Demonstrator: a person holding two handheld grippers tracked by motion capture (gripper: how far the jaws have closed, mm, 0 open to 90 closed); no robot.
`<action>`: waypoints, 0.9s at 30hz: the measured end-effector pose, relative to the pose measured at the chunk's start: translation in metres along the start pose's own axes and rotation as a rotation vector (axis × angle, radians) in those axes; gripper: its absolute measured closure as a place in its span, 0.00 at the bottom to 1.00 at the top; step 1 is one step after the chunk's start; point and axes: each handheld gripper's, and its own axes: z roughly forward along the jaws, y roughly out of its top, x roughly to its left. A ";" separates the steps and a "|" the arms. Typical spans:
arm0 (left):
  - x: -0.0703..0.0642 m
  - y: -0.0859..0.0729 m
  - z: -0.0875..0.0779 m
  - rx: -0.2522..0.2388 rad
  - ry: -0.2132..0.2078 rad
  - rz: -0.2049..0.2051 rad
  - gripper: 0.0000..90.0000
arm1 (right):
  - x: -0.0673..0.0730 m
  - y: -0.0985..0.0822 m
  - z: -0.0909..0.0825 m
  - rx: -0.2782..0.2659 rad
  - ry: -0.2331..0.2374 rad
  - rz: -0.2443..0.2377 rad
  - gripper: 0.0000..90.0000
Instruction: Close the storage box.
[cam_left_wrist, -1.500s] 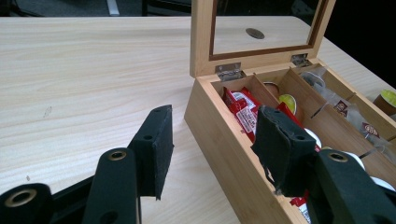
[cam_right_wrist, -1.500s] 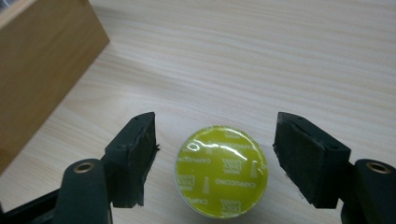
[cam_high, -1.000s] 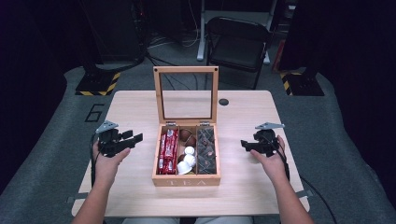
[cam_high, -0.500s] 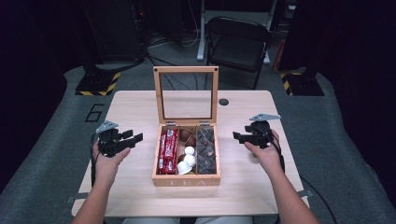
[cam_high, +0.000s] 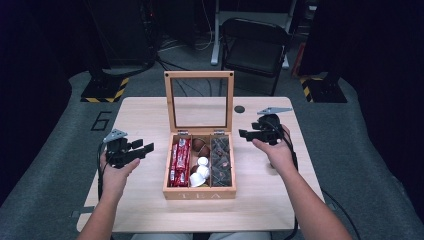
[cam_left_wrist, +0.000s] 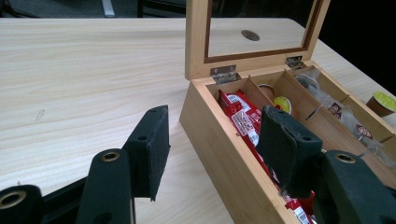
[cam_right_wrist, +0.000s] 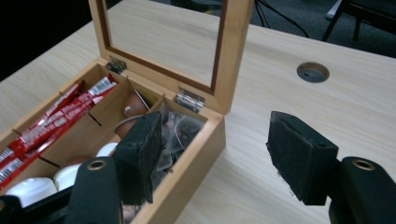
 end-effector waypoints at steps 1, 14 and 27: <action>0.000 0.000 0.000 0.000 0.000 0.000 0.48 | 0.000 0.000 0.000 0.000 0.000 0.000 0.39; -0.001 0.000 0.002 0.009 -0.007 0.001 0.48 | 0.003 0.024 0.015 -0.022 0.020 -0.009 0.37; -0.001 -0.001 0.003 0.015 -0.003 0.004 0.48 | -0.007 0.031 0.059 -0.001 0.019 0.014 0.37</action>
